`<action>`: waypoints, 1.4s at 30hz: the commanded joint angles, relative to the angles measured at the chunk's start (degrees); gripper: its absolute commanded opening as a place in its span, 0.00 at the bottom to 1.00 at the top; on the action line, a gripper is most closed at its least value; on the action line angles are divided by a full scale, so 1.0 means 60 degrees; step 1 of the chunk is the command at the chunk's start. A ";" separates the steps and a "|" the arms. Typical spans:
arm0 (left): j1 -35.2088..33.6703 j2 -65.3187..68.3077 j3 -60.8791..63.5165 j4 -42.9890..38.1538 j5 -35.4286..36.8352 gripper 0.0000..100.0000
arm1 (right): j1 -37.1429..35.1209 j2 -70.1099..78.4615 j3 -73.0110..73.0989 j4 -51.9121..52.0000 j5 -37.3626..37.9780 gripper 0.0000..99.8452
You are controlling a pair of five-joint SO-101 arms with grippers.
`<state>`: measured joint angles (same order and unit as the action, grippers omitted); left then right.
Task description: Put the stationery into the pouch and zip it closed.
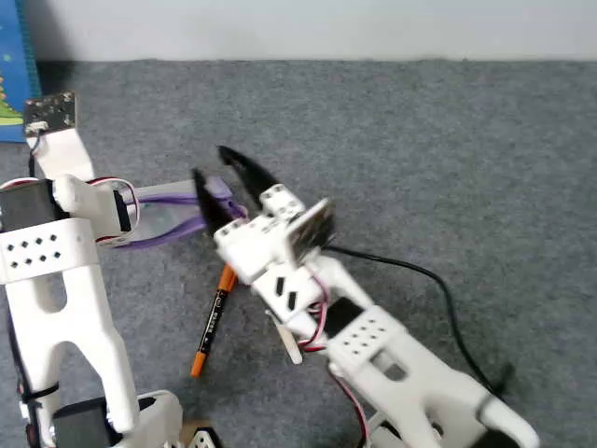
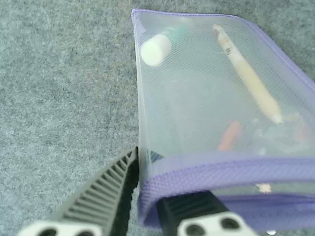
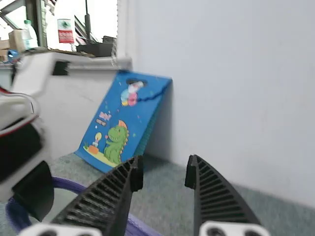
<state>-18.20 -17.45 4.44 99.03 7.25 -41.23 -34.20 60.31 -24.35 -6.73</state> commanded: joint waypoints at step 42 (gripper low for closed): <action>-0.0088 0.0000 0.0608 -0.0630 0.0000 0.01 | 0.1810 1.0059 -1.2059 1.4747 -0.6242 0.16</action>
<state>-18.20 -18.07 7.43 96.57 7.25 -32.00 25.85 -7.12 62.77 -43.38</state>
